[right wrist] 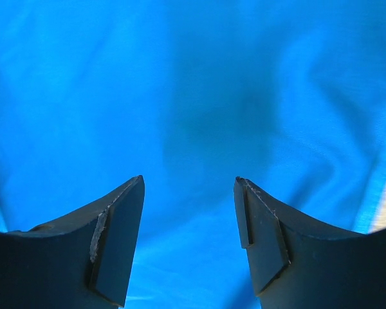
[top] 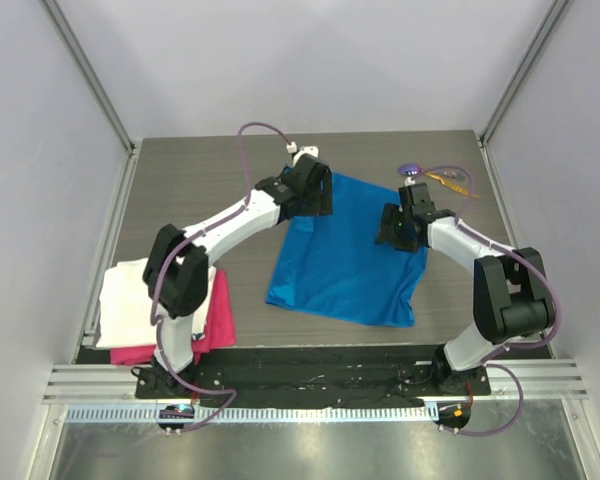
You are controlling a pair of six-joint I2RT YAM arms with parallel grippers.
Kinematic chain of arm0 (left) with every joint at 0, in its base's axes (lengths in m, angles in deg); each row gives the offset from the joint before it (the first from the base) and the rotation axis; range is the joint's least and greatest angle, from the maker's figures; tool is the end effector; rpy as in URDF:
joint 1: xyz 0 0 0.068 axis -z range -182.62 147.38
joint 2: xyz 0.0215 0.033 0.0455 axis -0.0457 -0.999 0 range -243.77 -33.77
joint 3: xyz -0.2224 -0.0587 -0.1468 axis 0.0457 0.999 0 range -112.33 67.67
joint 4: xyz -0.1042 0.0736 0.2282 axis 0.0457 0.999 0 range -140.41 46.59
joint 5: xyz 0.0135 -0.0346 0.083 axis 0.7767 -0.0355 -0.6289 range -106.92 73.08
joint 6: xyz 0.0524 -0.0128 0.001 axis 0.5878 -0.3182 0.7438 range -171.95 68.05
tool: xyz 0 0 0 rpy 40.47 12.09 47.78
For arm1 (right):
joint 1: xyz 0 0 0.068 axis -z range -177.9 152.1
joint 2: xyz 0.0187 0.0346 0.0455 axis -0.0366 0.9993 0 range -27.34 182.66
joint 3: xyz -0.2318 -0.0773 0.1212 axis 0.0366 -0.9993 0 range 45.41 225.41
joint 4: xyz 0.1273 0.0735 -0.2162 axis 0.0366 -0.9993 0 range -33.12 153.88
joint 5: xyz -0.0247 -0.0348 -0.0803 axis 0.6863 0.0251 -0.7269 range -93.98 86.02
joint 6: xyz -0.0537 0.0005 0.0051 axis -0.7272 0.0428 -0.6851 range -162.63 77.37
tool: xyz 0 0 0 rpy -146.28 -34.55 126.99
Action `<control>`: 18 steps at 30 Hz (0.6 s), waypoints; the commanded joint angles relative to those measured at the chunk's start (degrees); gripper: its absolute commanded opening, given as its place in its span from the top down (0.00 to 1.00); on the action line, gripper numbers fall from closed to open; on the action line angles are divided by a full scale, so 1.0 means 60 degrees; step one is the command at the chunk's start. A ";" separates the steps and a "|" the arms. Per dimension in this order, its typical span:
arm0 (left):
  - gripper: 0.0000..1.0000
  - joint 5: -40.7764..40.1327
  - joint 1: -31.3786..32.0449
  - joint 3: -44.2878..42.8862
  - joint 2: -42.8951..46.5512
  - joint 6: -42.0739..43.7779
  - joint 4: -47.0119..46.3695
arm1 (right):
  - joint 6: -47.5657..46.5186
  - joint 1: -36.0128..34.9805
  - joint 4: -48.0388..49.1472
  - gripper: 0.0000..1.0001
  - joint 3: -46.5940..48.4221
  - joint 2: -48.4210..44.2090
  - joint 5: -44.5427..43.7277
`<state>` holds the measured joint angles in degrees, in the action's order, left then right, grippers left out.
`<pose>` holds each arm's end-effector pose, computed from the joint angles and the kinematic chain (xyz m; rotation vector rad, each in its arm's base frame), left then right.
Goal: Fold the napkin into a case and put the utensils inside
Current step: Flatten out the crumpled napkin at the center of the board.
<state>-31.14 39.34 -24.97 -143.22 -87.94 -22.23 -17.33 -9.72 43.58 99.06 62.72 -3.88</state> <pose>0.3304 -0.2854 0.2724 0.0010 2.3583 -0.3852 0.3065 0.0642 0.1887 0.3021 2.5625 0.2476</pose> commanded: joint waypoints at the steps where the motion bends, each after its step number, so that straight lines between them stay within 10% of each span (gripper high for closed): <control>1: 0.25 -0.1015 -0.0298 -0.1474 -0.1327 0.1500 0.1747 | 0.0060 -0.0287 0.0305 0.35 0.0331 0.0165 0.0392; 18: 0.38 -0.1029 -0.1264 -0.3530 -0.4097 0.1690 0.2553 | 0.0382 -0.0639 0.0687 0.49 0.0199 0.0927 -0.0440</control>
<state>-35.12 35.29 -44.20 -166.80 -79.72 -9.75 -16.54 -13.41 45.99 99.30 67.12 -2.48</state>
